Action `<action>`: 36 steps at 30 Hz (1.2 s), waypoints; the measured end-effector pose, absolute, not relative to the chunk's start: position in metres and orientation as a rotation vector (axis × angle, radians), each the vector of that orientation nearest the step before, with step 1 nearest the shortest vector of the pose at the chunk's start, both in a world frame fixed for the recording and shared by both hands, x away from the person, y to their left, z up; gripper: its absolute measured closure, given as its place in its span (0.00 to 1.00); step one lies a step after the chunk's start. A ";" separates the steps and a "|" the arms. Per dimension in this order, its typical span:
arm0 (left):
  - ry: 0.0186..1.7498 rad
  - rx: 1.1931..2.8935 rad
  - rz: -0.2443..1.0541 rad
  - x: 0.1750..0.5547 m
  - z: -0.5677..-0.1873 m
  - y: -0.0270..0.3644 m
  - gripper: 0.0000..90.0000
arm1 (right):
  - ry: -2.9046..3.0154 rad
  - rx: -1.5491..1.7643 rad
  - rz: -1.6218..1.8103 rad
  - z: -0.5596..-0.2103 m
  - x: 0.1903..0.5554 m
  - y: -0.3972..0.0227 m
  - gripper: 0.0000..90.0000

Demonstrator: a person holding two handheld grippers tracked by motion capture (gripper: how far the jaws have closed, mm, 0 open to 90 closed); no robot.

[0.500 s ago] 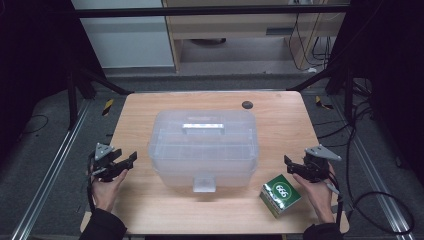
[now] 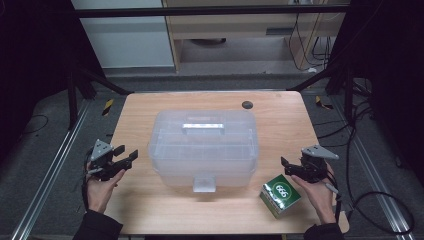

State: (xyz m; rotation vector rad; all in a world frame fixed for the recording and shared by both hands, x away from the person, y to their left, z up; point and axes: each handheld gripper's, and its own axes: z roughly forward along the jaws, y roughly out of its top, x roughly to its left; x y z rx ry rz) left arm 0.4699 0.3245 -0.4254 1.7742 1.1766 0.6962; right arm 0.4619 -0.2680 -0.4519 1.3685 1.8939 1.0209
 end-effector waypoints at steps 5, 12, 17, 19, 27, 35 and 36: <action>1.160 1.767 0.713 0.468 -0.413 0.328 0.45 | 1.915 1.366 1.026 -0.450 0.462 -0.267 0.21; 1.114 1.776 0.692 0.466 -0.403 0.333 0.40 | 1.943 1.354 0.996 -0.451 0.462 -0.265 0.20; 1.057 1.815 0.662 0.468 -0.386 0.332 0.38 | 1.944 1.369 1.002 -0.450 0.463 -0.265 0.20; 1.019 1.835 0.672 0.468 -0.377 0.330 0.37 | 1.938 1.366 1.002 -0.450 0.464 -0.267 0.20; 0.902 1.917 0.687 0.471 -0.342 0.317 0.35 | 1.931 1.372 1.019 -0.448 0.463 -0.269 0.20; 0.821 1.959 0.685 0.472 -0.320 0.307 0.34 | 1.939 1.359 1.020 -0.448 0.463 -0.269 0.20; 0.821 1.959 0.685 0.472 -0.320 0.307 0.35 | 1.939 1.360 1.020 -0.448 0.463 -0.269 0.20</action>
